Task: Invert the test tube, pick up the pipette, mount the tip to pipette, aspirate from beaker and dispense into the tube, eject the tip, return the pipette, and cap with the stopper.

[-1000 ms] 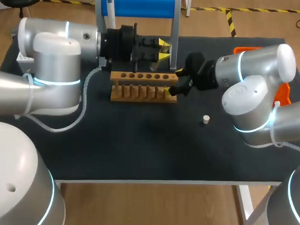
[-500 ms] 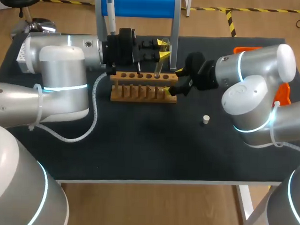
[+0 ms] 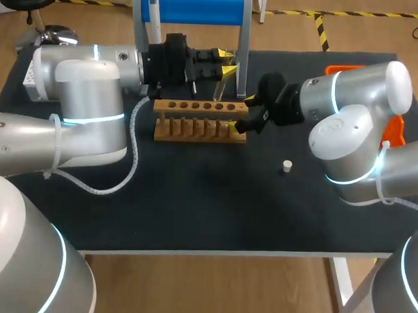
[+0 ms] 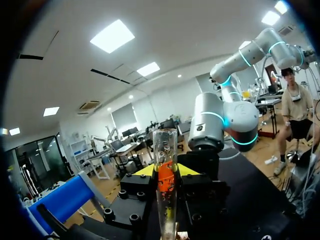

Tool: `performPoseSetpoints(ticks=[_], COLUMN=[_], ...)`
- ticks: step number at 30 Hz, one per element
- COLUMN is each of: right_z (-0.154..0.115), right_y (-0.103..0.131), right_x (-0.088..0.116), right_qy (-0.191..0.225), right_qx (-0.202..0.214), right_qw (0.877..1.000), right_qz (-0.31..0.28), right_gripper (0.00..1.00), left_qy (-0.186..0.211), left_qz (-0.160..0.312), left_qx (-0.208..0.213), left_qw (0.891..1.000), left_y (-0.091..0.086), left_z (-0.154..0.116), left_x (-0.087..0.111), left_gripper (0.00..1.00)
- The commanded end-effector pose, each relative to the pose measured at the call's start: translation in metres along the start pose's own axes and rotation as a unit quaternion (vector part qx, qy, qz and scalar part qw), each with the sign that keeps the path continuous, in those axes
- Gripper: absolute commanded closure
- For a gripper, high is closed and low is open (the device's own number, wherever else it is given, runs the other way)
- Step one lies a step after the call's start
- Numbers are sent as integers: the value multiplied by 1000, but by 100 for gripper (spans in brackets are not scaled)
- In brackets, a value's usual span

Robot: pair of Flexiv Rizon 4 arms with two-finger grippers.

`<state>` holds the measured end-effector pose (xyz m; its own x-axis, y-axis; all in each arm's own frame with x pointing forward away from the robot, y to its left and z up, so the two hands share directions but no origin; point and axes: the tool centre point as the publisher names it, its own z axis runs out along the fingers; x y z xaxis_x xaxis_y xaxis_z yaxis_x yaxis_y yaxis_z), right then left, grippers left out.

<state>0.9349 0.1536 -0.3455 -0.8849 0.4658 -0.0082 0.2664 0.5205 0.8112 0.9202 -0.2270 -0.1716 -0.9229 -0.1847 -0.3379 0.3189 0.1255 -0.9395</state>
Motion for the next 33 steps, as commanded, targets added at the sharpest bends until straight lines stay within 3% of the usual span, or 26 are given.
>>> performPoseSetpoints(ticks=[1,12,20,22,33], right_z=[-1,-1,-1,-1,-1], right_y=[0,0,0,0,0], right_x=[-1,-1,-1,-1,-1], right_qy=[1,1,1,1,1], right_qx=[1,1,1,1,1], right_qw=[1000,1000,1000,1000,1000], right_qz=[0,0,0,0,0], right_gripper=[0,0,0,0,0], left_qy=[0,0,12,13,-4], left_qz=[0,0,-65,-69,-115], left_qx=[-1,-1,39,23,15], left_qw=[1000,1000,997,997,993], left_y=[-1,-1,4,7,19], left_z=[0,0,-9,-10,-21], left_x=[0,0,-18,-21,-39], left_gripper=[100,100,100,100,100])
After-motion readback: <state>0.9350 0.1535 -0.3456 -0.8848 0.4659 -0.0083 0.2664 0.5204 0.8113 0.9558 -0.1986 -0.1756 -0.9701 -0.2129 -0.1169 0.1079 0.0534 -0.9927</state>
